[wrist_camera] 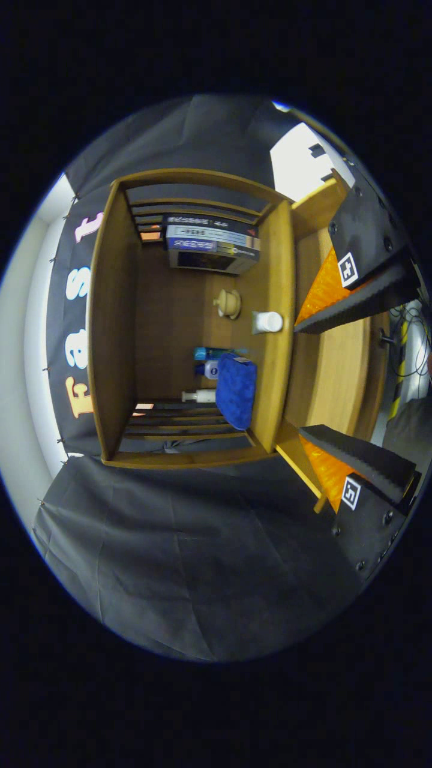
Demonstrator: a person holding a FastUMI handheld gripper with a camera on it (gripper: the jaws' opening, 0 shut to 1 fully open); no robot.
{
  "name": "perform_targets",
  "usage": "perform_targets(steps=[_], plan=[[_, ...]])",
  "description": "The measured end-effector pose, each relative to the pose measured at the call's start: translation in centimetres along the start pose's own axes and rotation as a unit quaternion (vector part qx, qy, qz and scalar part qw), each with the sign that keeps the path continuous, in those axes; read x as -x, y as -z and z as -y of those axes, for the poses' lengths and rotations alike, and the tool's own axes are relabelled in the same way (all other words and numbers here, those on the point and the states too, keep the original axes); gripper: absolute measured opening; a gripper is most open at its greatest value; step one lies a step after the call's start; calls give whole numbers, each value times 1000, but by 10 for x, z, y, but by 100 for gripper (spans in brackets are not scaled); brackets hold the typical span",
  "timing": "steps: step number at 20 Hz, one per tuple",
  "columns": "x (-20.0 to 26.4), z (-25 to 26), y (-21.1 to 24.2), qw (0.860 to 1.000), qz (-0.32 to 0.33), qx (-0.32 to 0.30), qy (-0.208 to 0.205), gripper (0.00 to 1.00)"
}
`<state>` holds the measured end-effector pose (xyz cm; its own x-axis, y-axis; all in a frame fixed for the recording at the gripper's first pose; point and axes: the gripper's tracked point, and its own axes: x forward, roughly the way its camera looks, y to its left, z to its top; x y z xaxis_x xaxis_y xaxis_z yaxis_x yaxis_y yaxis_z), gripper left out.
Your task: Pull open the drawer, take out the items inside it, and place them on the countertop above the cabinet.
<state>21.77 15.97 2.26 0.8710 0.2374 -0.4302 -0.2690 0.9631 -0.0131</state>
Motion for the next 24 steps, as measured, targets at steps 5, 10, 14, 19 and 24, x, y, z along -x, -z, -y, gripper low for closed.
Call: perform_targets(steps=[5, 10, 14, 19, 24], plan=[[8, 9, 50, 999, 10, 23, 30, 99], [3, 31, 84, 997, 30, -2, 72, 99], [-13, 44, 100, 995, 33, 7, 92, 99], [-18, 44, 105, 991, 52, 44, 114, 99], [-32, 49, 96, 990, 60, 22, 128, 98]])
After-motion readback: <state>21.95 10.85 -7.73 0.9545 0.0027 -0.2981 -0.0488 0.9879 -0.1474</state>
